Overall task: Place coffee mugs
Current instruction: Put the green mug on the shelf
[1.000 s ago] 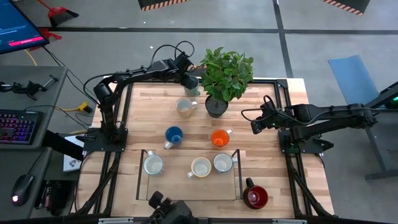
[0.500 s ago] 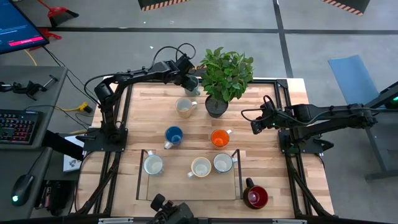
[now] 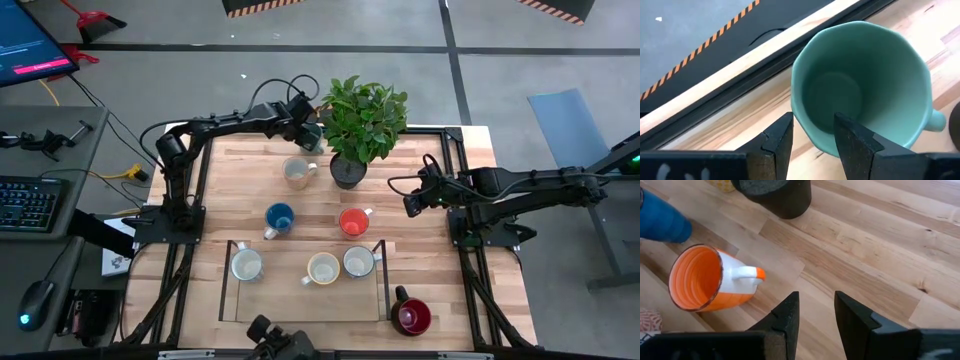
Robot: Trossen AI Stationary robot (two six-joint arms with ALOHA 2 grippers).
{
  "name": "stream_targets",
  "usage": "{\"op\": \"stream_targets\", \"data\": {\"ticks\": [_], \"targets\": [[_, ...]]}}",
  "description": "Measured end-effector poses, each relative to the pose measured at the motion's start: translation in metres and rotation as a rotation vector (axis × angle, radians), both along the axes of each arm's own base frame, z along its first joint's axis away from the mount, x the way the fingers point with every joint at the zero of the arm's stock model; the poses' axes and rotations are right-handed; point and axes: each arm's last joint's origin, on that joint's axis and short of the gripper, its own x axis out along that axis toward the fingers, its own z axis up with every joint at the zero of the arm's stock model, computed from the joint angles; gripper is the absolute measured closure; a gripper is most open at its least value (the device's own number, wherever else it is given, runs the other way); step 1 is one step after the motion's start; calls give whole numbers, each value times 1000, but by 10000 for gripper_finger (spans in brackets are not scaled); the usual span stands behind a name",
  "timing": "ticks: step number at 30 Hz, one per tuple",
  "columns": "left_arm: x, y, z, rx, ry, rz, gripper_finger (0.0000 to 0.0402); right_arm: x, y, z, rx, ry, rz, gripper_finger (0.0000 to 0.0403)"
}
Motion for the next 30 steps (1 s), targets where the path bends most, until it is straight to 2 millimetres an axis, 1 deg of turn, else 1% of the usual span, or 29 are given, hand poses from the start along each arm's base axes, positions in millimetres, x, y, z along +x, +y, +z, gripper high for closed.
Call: {"op": "stream_targets", "data": {"ticks": [7, 22, 25, 30], "targets": [[1, -2, 0, -37, -27, -7, 273, 0, 0, 0, 4, 0, 3, 300], [1, -2, 0, -40, -25, -10, 274, 0, 1, 0, 20, 5, 28, 300], [0, -3, -1, -51, -10, -10, 286, 0, 1, 0, 30, 5, 35, 300], [-2, -4, -2, -62, 16, -19, 323, 0, 1, 0, 33, 6, 38, 300]]}}
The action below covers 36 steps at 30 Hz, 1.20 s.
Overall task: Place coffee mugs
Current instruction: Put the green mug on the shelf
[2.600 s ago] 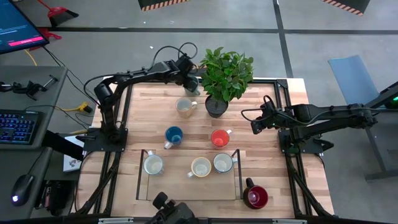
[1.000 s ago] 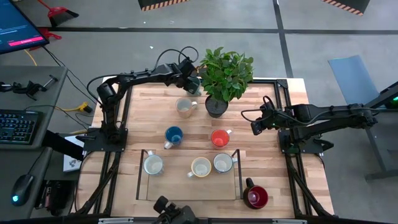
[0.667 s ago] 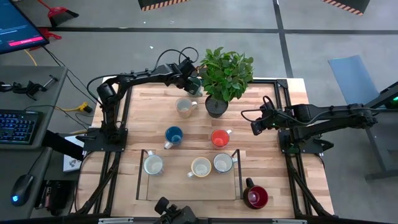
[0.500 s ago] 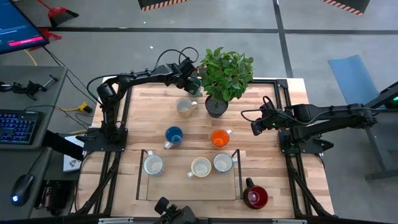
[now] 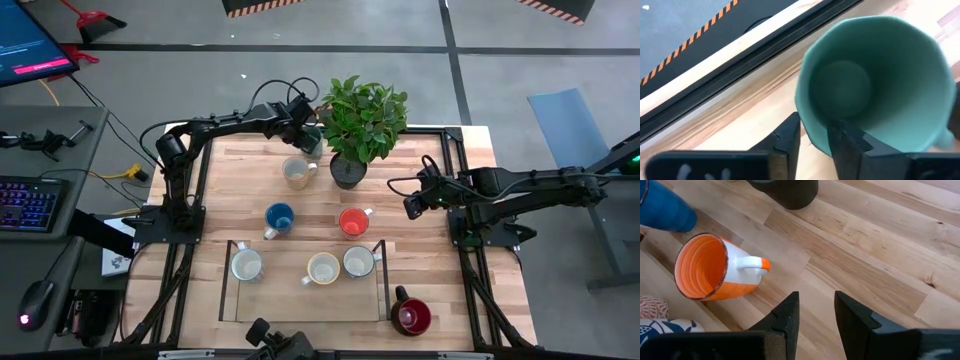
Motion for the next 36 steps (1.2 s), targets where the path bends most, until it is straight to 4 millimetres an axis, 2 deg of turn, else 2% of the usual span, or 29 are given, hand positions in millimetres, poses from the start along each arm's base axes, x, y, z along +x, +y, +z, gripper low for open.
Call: {"op": "stream_targets", "data": {"ticks": [10, 22, 25, 32, 36], "targets": [[2, 1, 1, 15, -15, -24, 393, 0, 0, 0, 1, -1, -2, 300], [4, 2, 5, 49, -34, -47, 399, 0, 0, 0, 23, -8, -18, 300], [1, 1, 16, 75, -39, -54, 400, 0, 0, 0, 28, -7, -13, 300], [-13, -7, 59, 162, -117, -41, 400, 0, 1, 0, 17, 0, 10, 300], [-25, -20, 85, 184, -147, -47, 401, 0, 1, 0, 17, 0, 11, 300]]}}
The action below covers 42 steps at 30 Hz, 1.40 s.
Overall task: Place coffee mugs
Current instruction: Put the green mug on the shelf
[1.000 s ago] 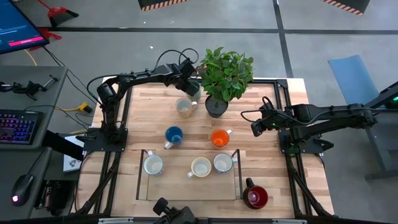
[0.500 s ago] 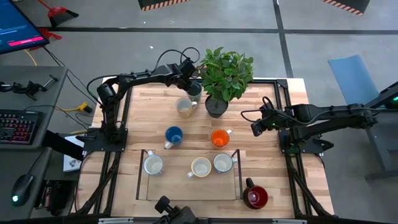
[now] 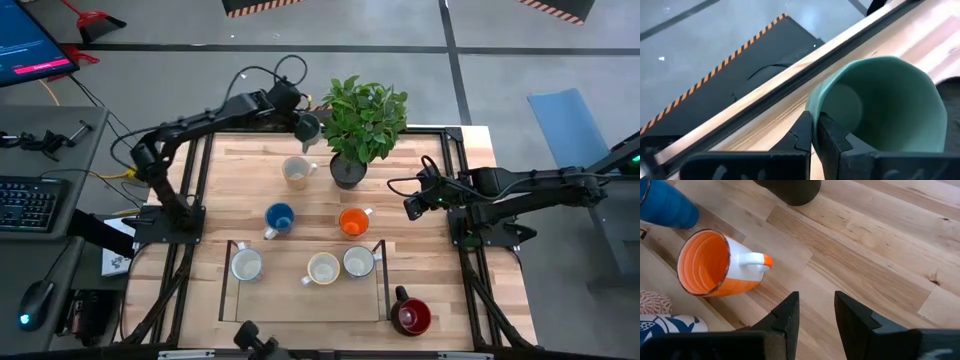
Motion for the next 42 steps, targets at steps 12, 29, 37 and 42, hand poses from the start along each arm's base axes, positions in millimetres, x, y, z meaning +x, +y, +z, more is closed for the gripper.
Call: {"op": "stream_targets", "data": {"ticks": [12, 29, 37, 42], "targets": [[-38, -86, 80, 65, -132, -162, 401, 0, 0, 0, -7, 5, 18, 300], [-60, -227, 93, -157, -133, -425, 402, 0, 2, 0, 22, 13, 74, 300], [-64, -280, 83, -235, -102, -429, 401, 0, 2, 0, 24, 18, 99, 300], [-59, -307, 72, -262, -79, -423, 401, 0, 2, -1, 29, 19, 101, 300]]}}
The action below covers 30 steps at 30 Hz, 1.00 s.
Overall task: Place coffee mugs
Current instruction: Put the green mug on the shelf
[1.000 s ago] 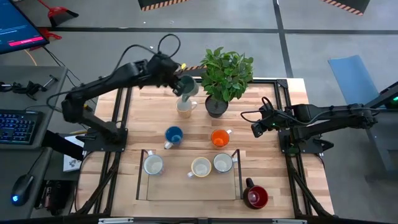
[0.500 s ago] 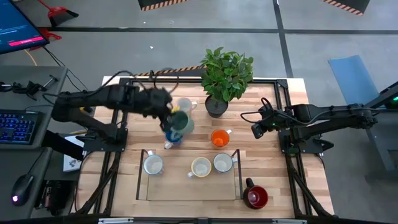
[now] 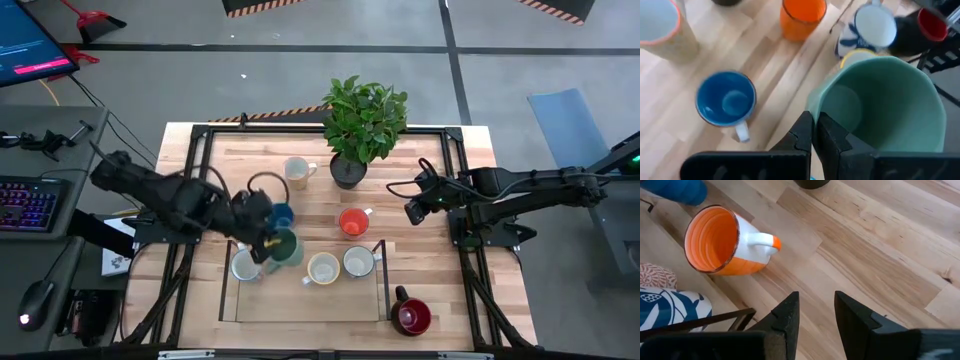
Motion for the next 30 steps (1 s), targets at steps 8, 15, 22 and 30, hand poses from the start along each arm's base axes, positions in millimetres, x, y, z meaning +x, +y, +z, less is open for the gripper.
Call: {"op": "stream_targets", "data": {"ticks": [8, 15, 22, 30], "targets": [[7, -39, -22, -42, 75, -36, 401, -1, 0, 0, 11, 6, 7, 300], [4, -73, -37, -86, 123, -64, 401, -1, 1, 0, 22, 6, 11, 300], [-2, -102, -54, -88, 181, -96, 401, -1, 1, 0, 22, 6, 11, 300], [-3, -122, -75, -28, 251, -134, 401, 0, 1, 0, 37, 3, -8, 300]]}}
